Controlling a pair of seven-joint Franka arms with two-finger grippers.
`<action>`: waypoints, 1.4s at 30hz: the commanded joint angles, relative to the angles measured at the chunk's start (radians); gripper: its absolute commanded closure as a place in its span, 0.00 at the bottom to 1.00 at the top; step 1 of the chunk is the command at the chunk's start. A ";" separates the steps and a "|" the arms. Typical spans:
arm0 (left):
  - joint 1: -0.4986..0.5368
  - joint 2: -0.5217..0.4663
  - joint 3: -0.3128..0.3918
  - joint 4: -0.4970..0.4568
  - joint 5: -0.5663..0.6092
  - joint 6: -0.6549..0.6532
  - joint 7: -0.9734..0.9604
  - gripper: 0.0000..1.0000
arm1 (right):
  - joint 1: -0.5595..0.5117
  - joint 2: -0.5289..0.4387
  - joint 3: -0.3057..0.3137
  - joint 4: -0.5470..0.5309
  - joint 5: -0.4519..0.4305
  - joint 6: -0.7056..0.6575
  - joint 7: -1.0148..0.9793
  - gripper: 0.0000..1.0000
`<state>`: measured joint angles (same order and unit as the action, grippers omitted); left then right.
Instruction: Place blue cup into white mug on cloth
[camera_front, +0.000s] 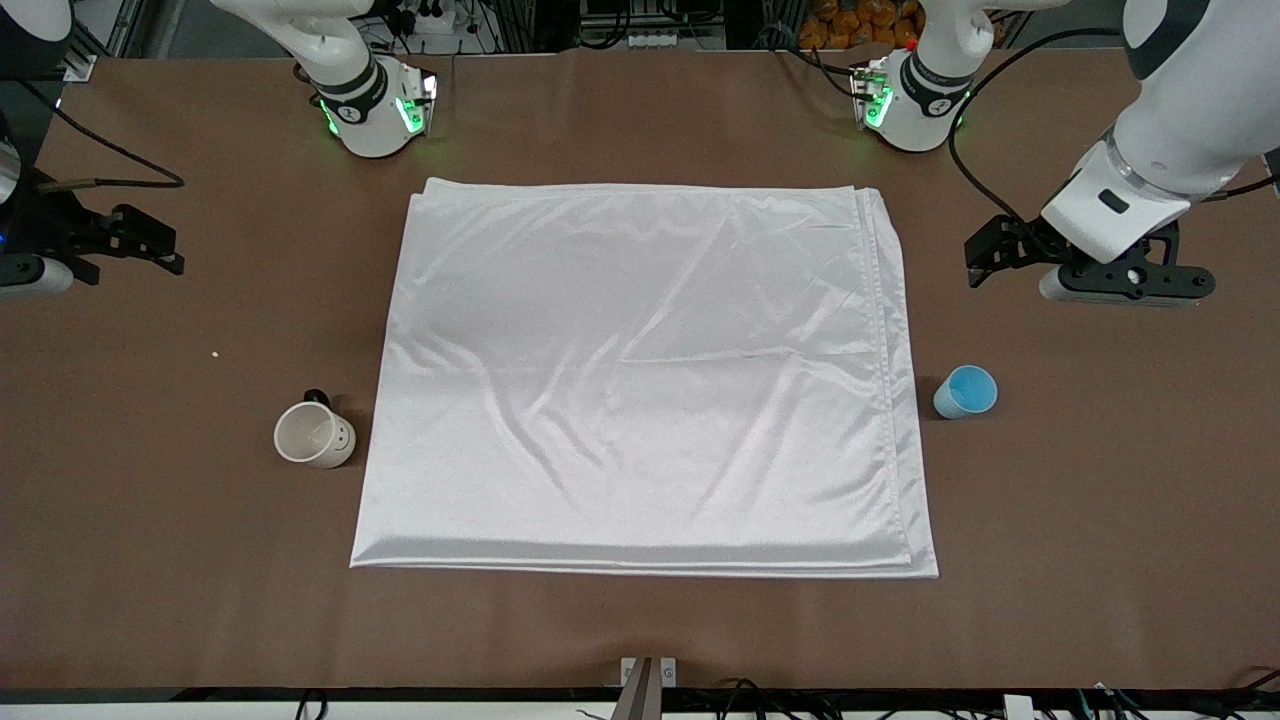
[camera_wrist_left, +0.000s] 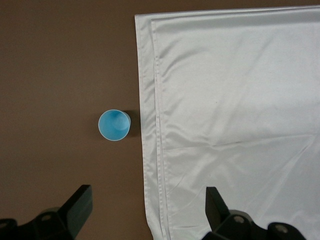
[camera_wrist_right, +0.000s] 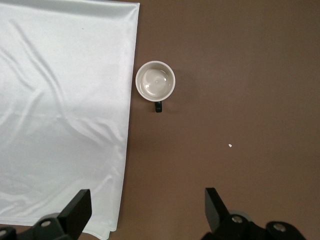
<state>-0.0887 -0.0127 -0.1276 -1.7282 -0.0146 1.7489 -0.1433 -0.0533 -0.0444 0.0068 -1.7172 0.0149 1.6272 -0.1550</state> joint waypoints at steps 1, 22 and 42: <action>0.021 -0.004 -0.004 -0.083 0.015 0.086 0.004 0.00 | -0.003 0.055 0.001 0.016 -0.013 -0.006 0.017 0.00; 0.096 0.122 -0.003 -0.321 0.016 0.438 0.062 0.00 | 0.004 0.150 -0.001 -0.240 -0.007 0.307 0.005 0.00; 0.133 0.267 -0.004 -0.352 0.016 0.566 0.097 0.00 | 0.032 0.302 -0.001 -0.380 -0.009 0.617 0.003 0.01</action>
<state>0.0393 0.2326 -0.1265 -2.0571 -0.0136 2.2657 -0.0565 -0.0243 0.2262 0.0051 -2.0900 0.0149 2.1946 -0.1551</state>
